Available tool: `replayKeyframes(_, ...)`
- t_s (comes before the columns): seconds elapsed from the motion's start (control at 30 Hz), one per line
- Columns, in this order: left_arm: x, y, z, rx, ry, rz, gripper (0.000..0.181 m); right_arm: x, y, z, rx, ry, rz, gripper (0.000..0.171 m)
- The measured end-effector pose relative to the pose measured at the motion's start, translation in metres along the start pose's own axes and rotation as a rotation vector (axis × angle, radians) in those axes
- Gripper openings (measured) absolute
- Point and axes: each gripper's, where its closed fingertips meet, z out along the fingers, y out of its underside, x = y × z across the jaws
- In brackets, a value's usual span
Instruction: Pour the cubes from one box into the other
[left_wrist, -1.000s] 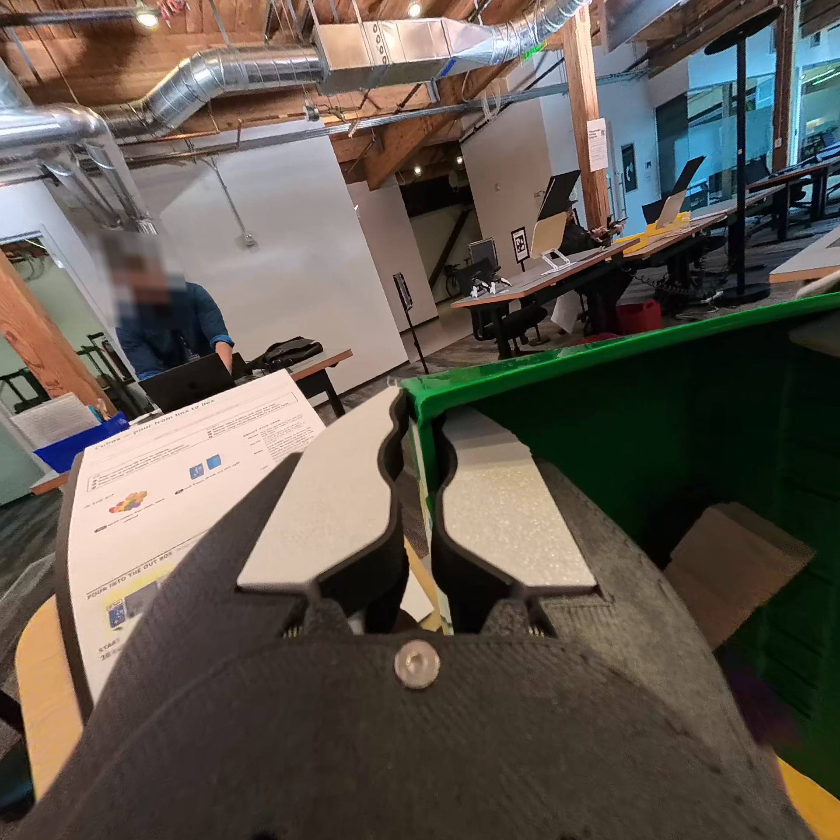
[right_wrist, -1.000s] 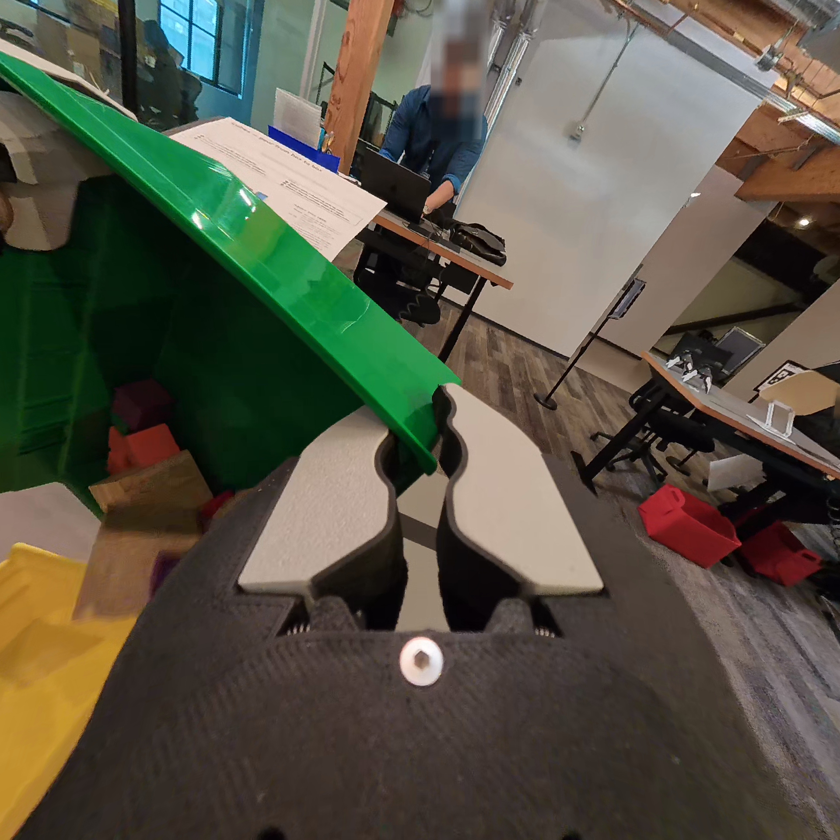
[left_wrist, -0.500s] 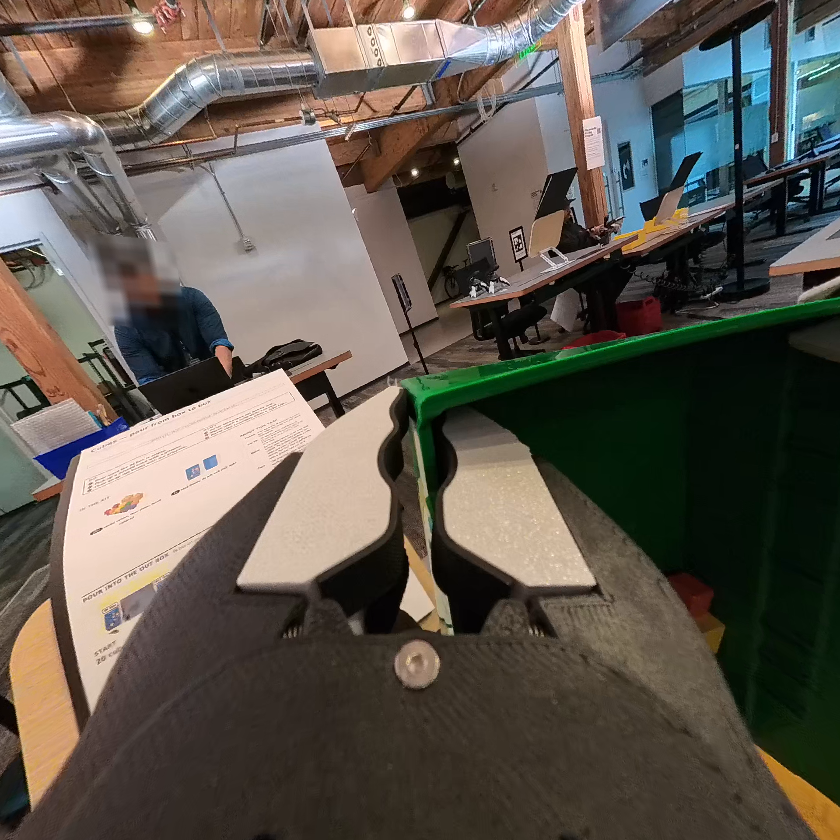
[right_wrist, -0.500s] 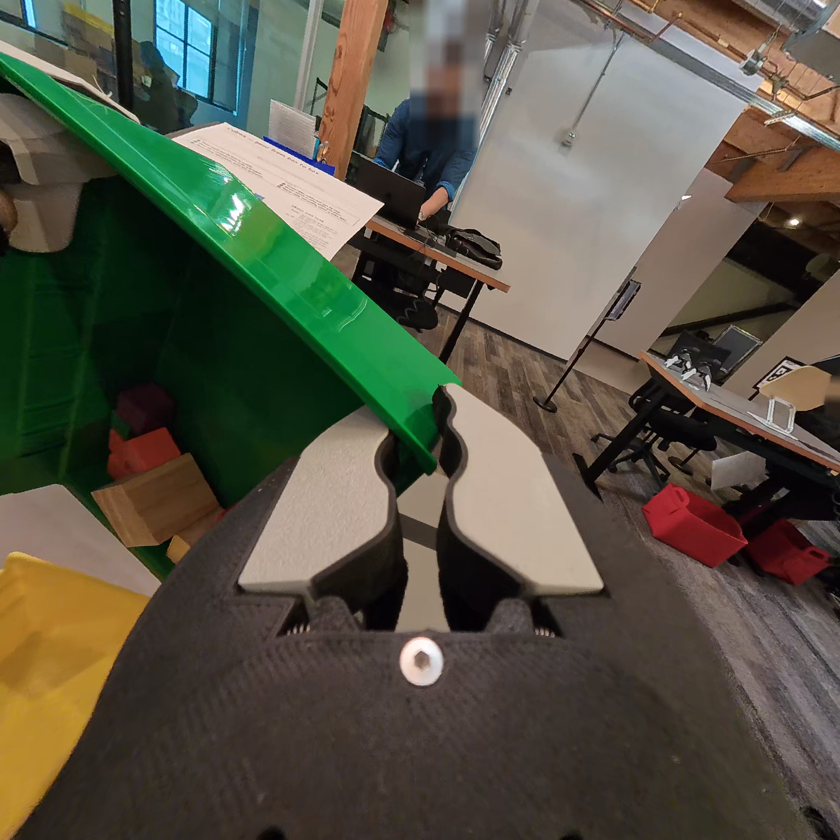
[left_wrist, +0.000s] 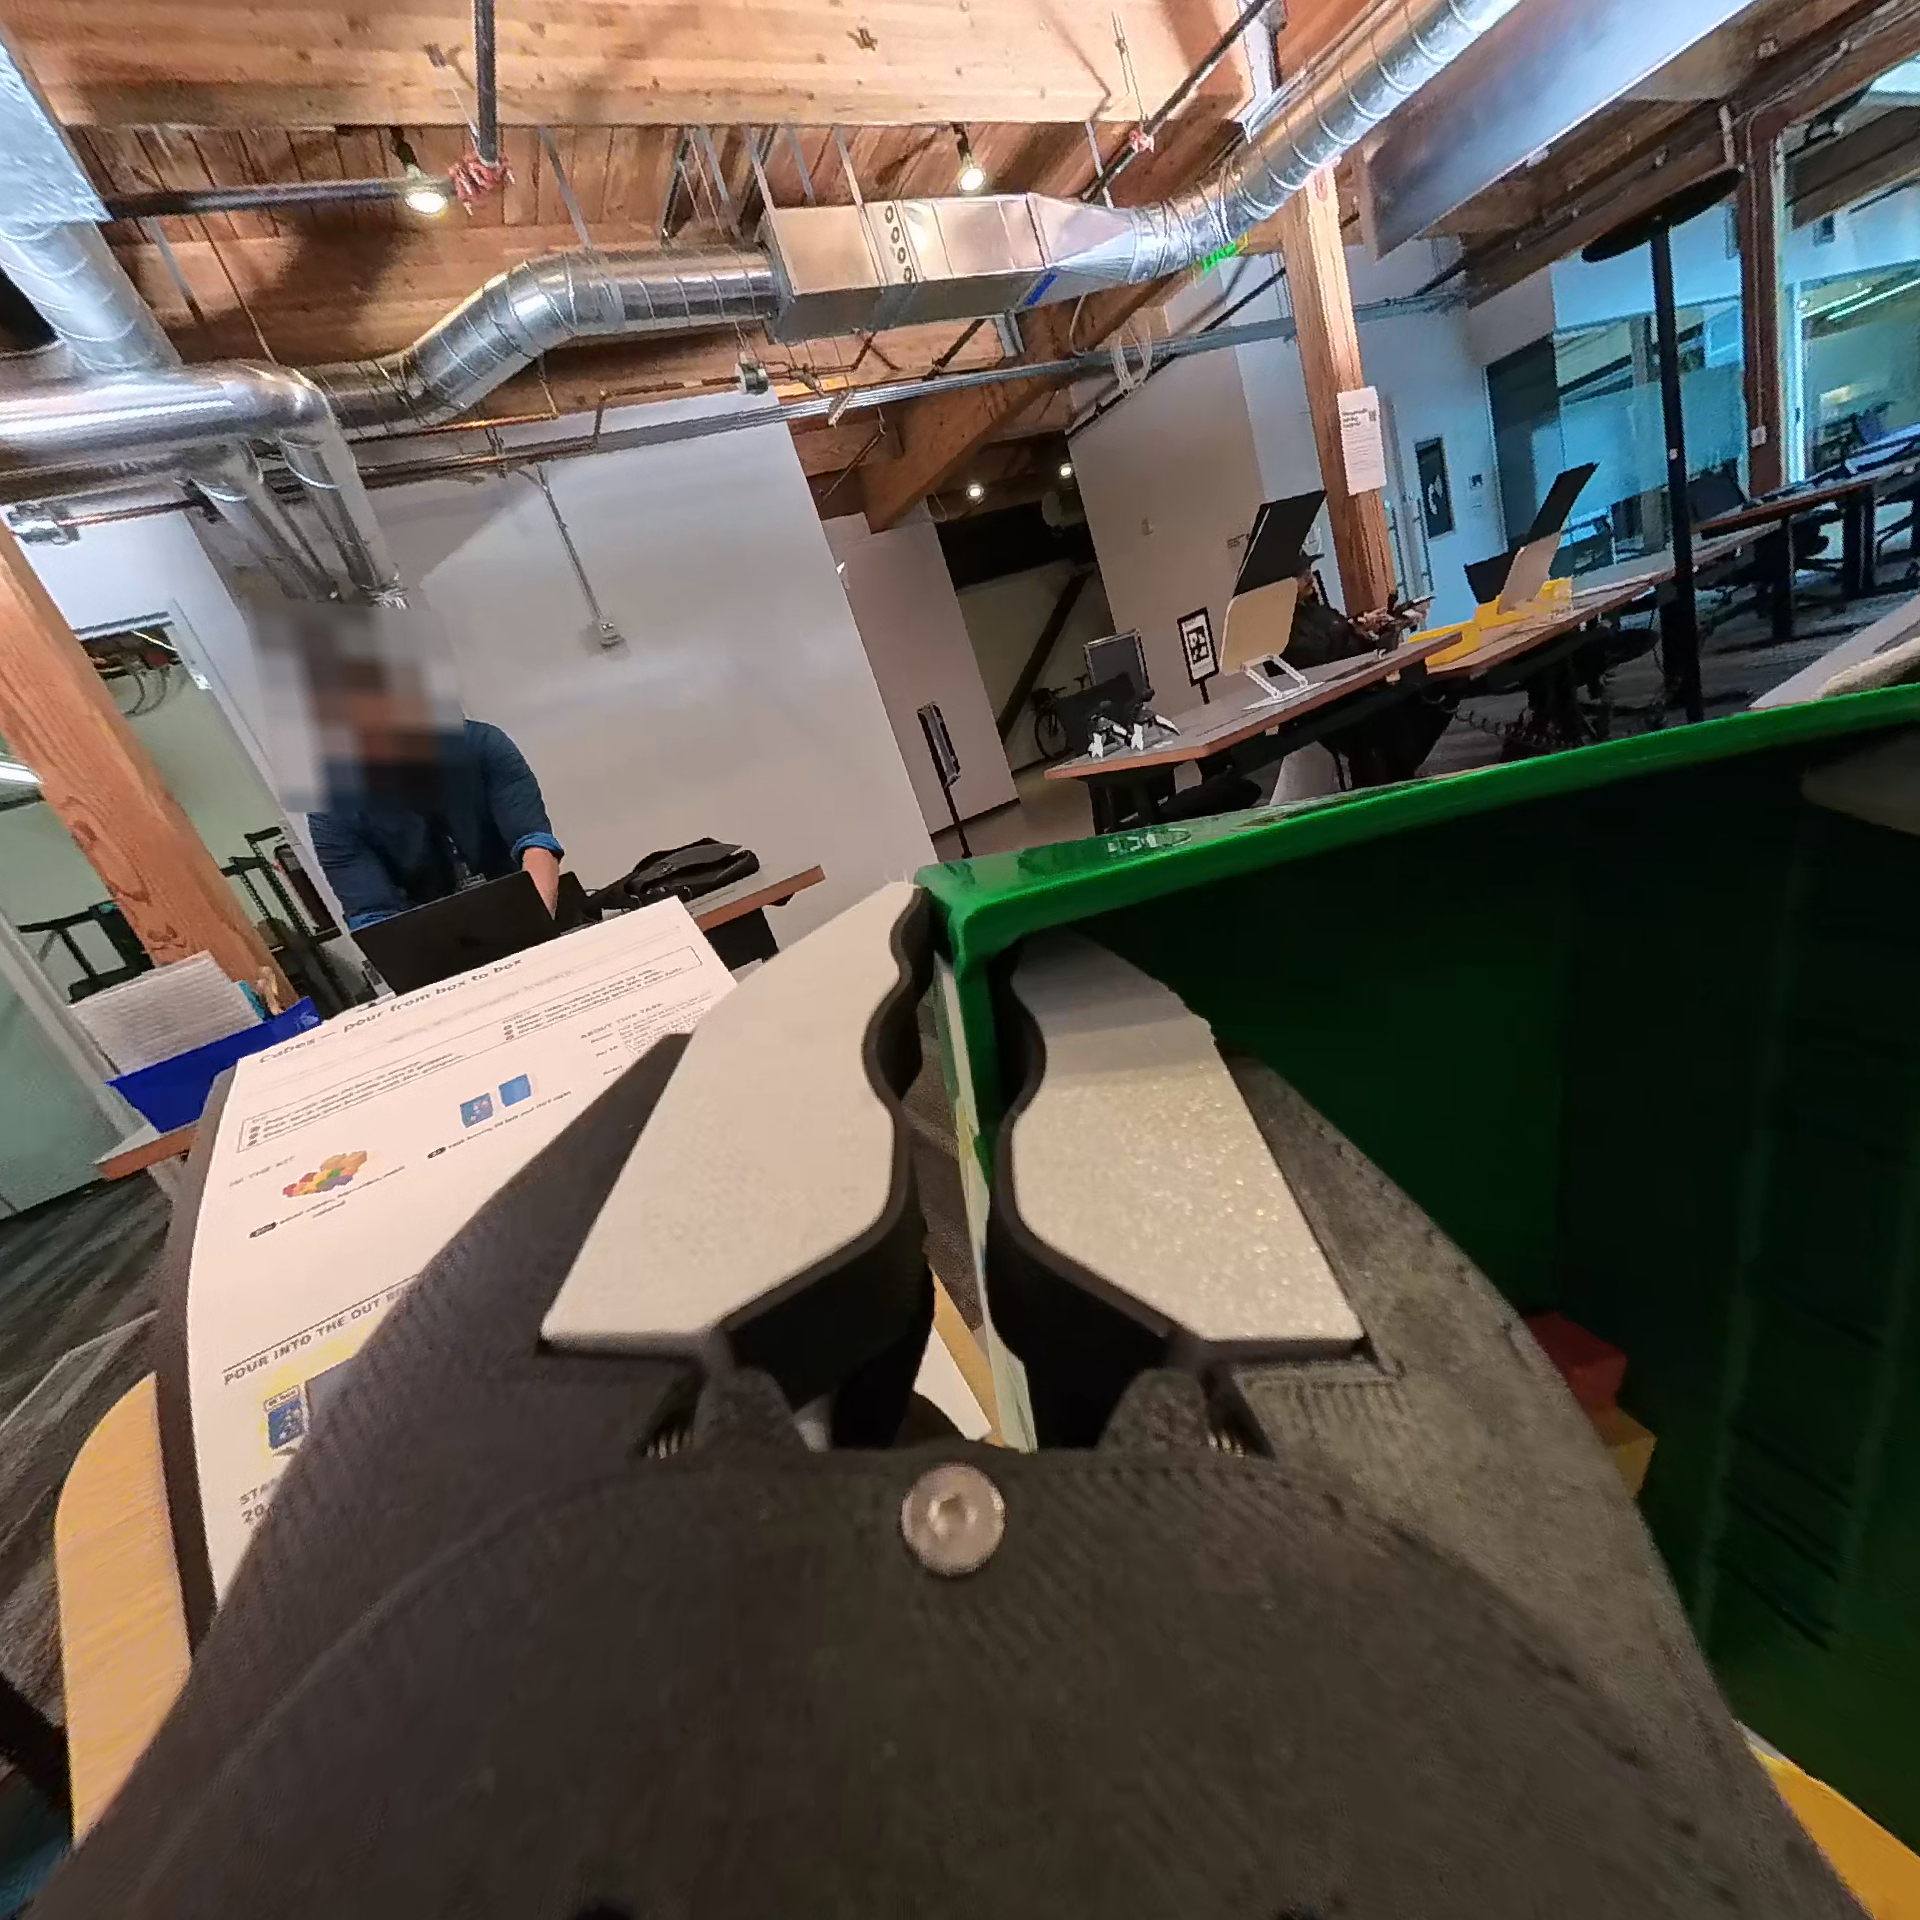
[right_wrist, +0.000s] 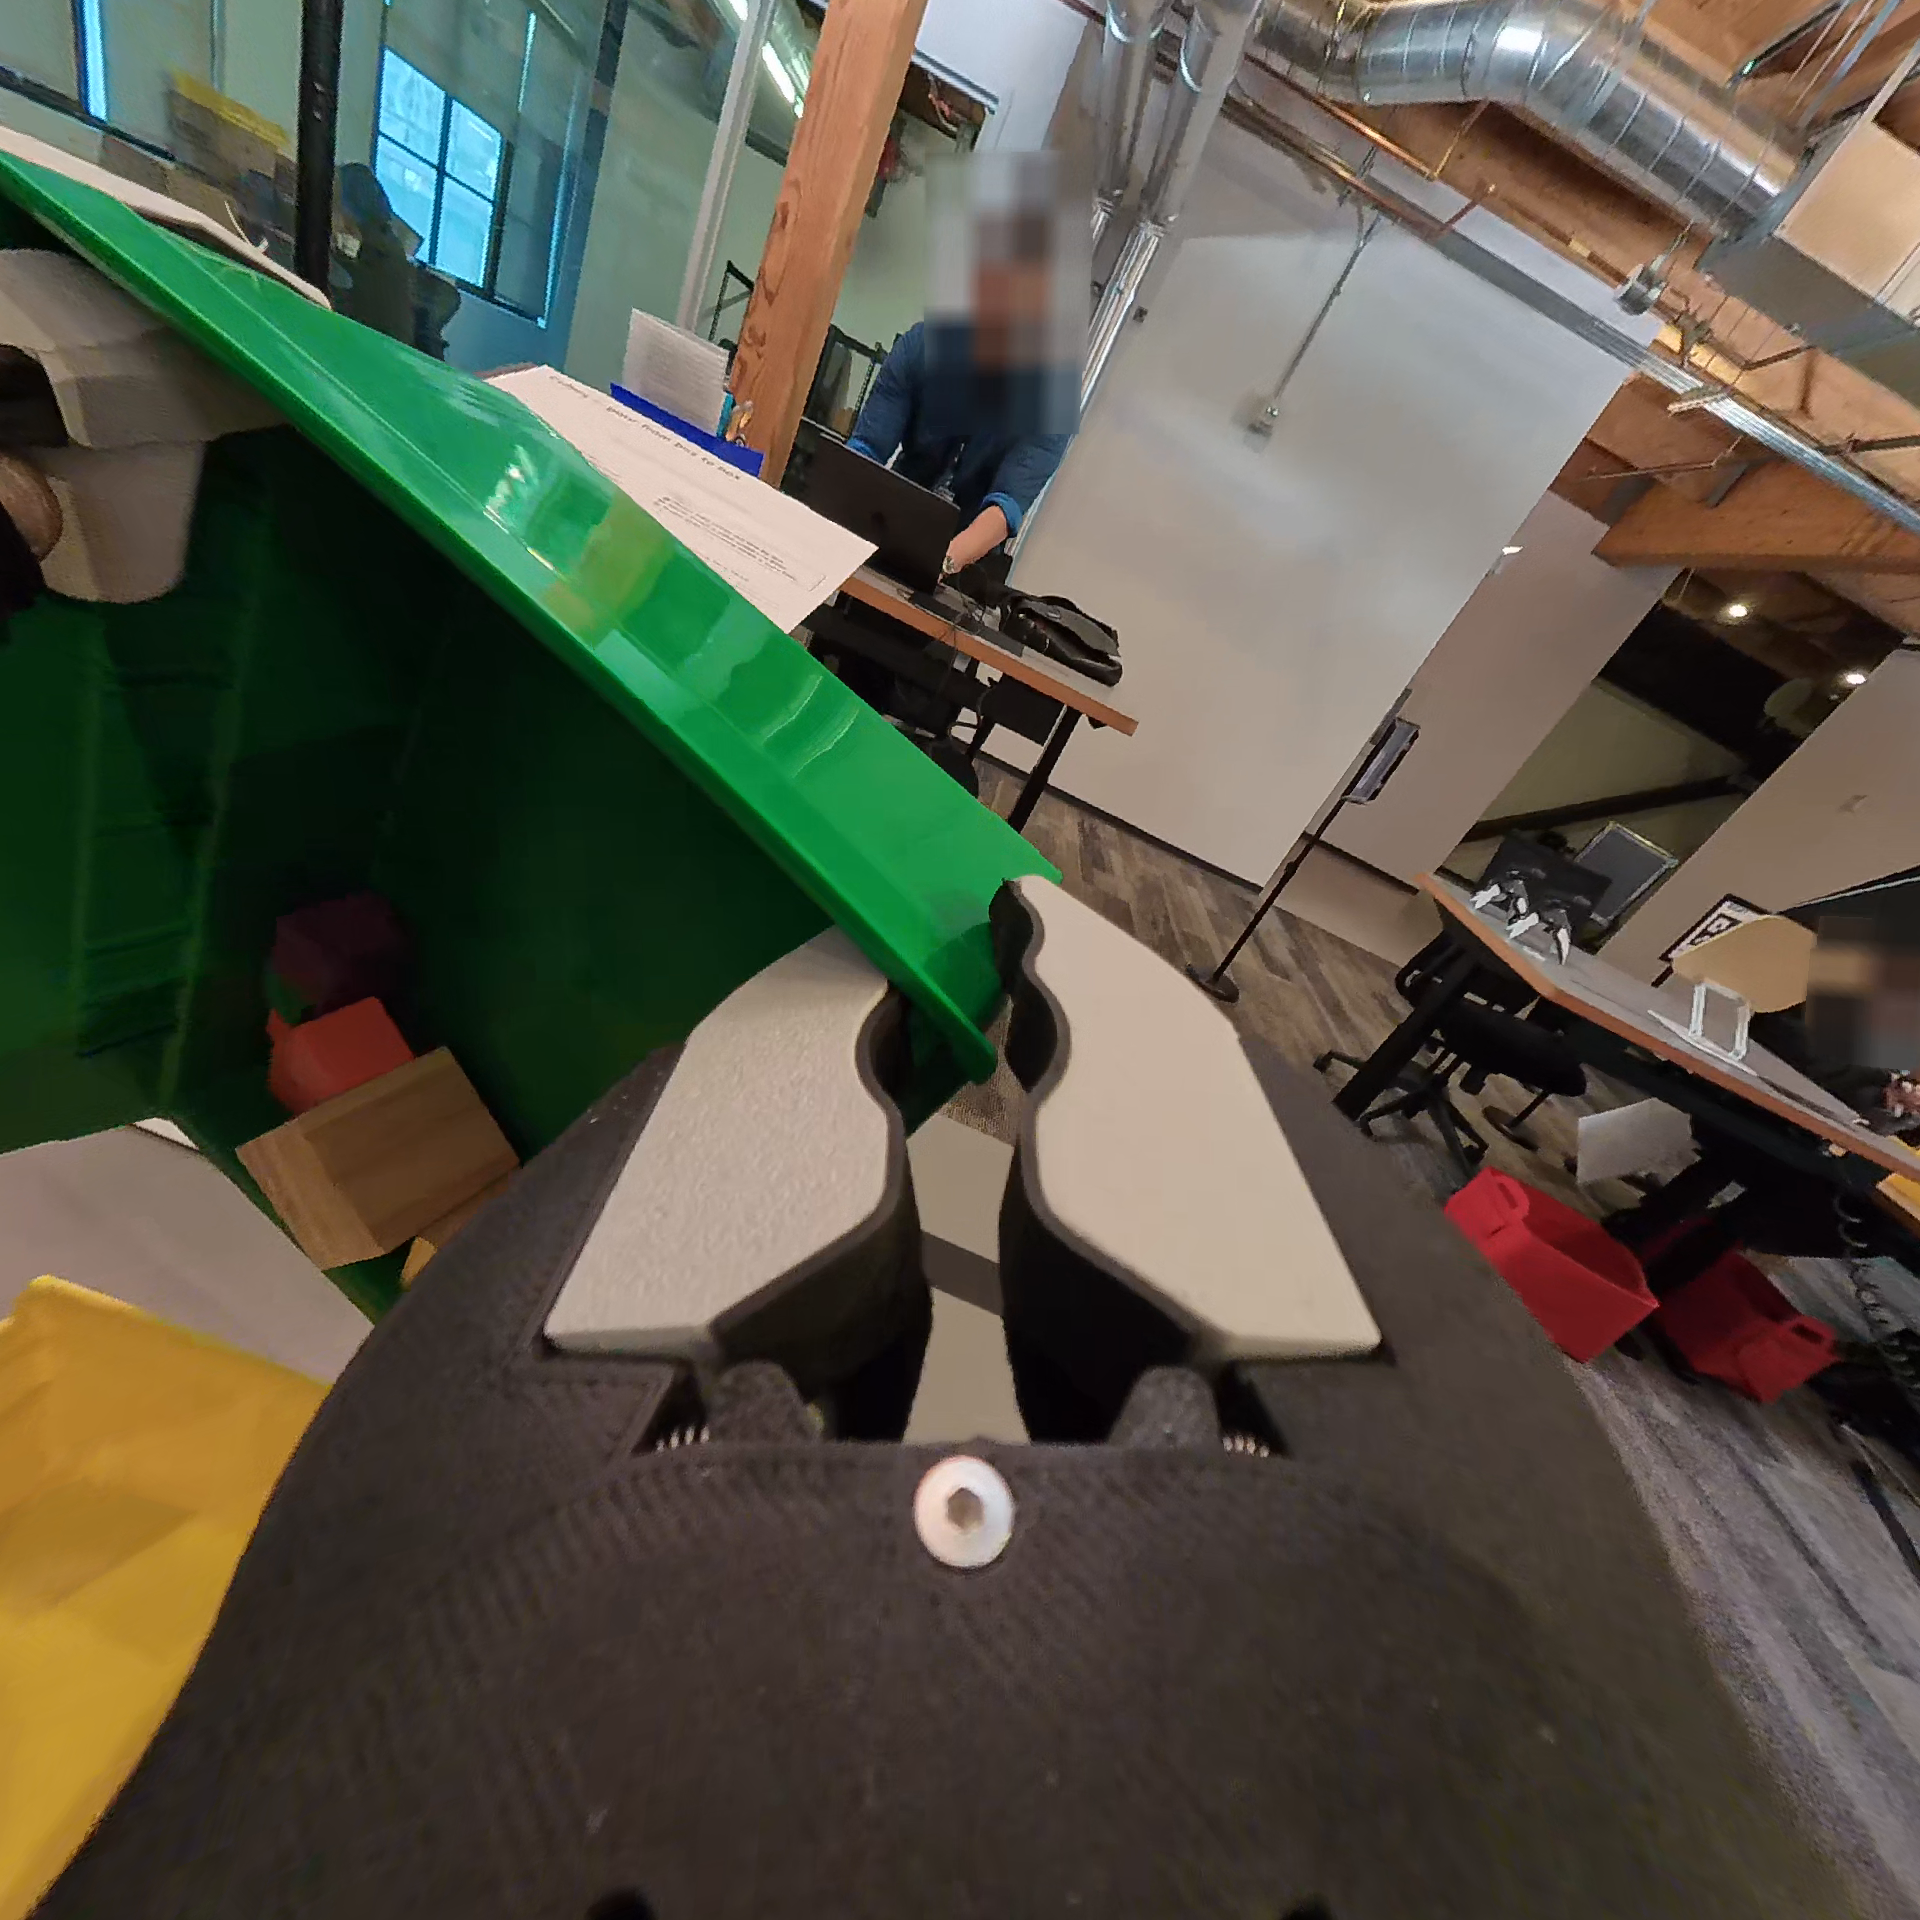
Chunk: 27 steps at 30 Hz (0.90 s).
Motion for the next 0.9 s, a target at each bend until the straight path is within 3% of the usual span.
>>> replayKeyframes(0.9, -0.003, -0.016, -0.024, 0.081, -0.026, -0.022, 0.007, -0.008, -0.020, -0.016, 0.060, 0.010, -0.046, 0.009)
